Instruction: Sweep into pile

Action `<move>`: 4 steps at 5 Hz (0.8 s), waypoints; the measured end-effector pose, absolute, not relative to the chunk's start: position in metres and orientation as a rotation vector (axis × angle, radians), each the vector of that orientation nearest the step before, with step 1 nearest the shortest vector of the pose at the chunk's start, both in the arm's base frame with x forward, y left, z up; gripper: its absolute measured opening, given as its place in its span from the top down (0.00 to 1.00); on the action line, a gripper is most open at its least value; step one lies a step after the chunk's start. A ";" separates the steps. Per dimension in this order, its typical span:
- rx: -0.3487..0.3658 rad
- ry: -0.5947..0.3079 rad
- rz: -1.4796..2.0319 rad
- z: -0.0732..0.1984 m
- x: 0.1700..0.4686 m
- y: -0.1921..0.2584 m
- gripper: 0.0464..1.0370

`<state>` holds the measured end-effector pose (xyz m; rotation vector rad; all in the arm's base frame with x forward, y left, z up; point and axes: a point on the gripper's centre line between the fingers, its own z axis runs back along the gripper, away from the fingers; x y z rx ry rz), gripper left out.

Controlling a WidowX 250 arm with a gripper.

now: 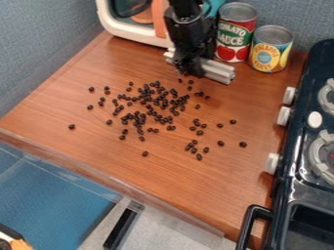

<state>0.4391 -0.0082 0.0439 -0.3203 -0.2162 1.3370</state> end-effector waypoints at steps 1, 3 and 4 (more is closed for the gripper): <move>-0.306 -0.223 1.343 0.029 0.456 -0.018 0.66; -0.282 -0.231 1.334 0.021 0.470 -0.038 0.66; -0.276 -0.238 1.337 0.017 0.464 -0.037 0.66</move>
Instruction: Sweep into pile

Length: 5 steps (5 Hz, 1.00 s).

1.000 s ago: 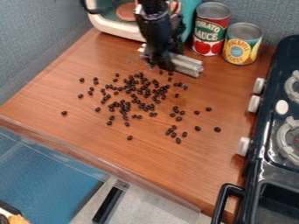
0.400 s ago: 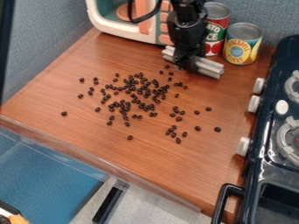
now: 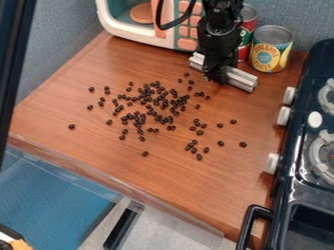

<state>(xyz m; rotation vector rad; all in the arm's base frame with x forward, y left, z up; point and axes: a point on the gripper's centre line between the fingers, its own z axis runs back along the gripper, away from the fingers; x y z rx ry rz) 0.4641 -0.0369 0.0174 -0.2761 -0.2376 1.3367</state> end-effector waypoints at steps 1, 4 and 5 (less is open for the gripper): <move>-0.263 -0.227 1.338 0.017 0.445 -0.027 0.66; -0.285 -0.201 1.363 0.017 0.395 0.029 0.66; -0.265 -0.210 1.353 0.012 0.382 0.041 0.66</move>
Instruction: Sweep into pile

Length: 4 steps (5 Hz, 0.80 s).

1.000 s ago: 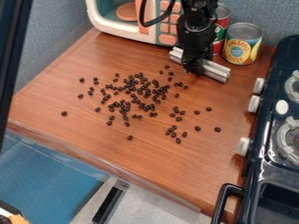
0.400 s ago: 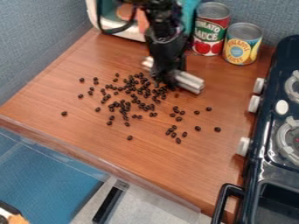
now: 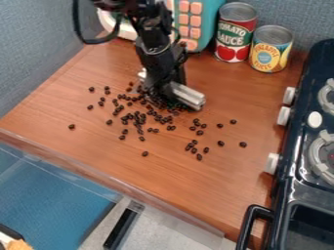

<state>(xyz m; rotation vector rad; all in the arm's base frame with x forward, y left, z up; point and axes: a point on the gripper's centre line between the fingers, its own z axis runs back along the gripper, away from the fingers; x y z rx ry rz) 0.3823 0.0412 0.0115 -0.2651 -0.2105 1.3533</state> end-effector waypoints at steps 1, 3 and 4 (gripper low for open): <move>-0.249 -0.238 1.338 0.010 0.373 0.046 0.66; -0.224 -0.251 1.372 0.008 0.349 0.054 0.66; -0.224 -0.231 1.413 0.008 0.334 0.061 0.66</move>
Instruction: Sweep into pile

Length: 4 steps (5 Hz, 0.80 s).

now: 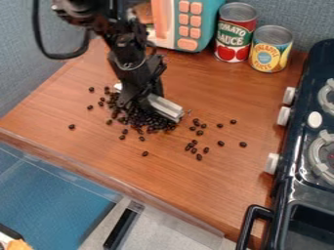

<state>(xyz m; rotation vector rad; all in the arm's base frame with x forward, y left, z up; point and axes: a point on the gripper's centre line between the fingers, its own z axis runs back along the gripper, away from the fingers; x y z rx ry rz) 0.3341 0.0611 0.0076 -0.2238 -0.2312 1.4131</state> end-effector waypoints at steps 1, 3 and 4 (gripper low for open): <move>-0.215 -0.225 1.461 0.008 0.320 0.073 0.66; -0.200 -0.225 1.545 0.010 0.300 0.091 0.66; -0.241 -0.199 1.572 0.015 0.305 0.089 0.66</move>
